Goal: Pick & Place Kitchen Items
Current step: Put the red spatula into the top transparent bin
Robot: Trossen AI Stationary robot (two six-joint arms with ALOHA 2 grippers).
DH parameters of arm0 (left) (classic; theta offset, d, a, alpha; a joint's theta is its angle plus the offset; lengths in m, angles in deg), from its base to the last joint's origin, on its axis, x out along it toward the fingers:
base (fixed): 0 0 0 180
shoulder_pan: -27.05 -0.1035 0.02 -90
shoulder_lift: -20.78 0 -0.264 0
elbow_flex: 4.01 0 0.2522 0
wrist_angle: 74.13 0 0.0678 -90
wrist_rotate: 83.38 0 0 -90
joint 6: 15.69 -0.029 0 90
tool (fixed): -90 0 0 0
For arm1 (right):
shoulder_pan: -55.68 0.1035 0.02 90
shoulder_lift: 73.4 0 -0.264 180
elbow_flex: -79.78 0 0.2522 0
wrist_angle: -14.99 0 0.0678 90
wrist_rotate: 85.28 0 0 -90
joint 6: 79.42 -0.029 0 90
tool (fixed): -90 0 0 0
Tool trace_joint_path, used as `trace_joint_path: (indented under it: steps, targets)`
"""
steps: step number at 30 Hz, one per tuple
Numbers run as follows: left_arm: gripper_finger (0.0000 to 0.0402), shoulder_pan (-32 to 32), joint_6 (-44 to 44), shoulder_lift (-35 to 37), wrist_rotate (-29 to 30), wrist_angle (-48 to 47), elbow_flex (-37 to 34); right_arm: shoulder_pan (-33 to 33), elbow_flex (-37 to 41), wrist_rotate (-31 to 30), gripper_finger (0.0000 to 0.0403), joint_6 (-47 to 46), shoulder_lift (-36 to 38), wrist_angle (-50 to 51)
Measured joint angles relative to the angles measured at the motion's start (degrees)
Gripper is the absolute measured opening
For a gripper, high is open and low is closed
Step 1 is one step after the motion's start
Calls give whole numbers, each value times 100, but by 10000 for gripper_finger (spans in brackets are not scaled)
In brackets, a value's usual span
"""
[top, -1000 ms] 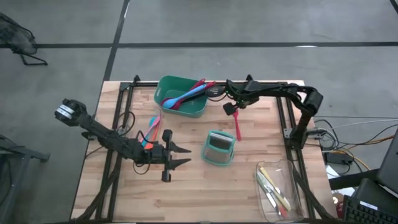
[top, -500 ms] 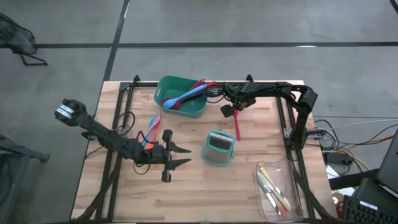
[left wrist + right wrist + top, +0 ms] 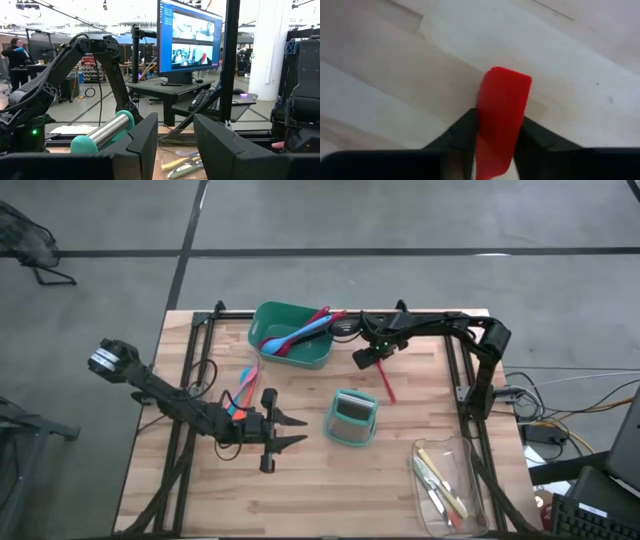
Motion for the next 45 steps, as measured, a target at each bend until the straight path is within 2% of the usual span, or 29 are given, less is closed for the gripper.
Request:
trace_joint_path:
  steps: [5,10,16,24,26,30,35,40,45]
  targets:
    - [133,0,73,0,-2,-8,0,12,-15,51,23,263,38,16]
    - [133,0,77,2,-2,-83,-1,13,-44,65,22,519,217,316]
    - [133,0,-20,2,9,-144,-6,8,-107,-12,20,704,826,498]
    - [133,0,26,2,12,-153,-6,33,-177,-34,19,640,2320,422]
    - [133,0,55,2,13,-162,-4,38,-186,-39,19,672,2792,152]
    - [133,-4,55,2,17,-187,-4,249,-171,-48,19,1300,3594,-670]
    - [133,-20,55,2,21,-186,-5,1012,-75,-25,20,1752,4205,-2549]
    - [133,-37,75,2,24,-192,-8,1936,-33,377,21,1998,4224,-4229]
    - [133,-35,23,2,94,-261,-13,2968,-23,597,21,2529,3763,-5227]
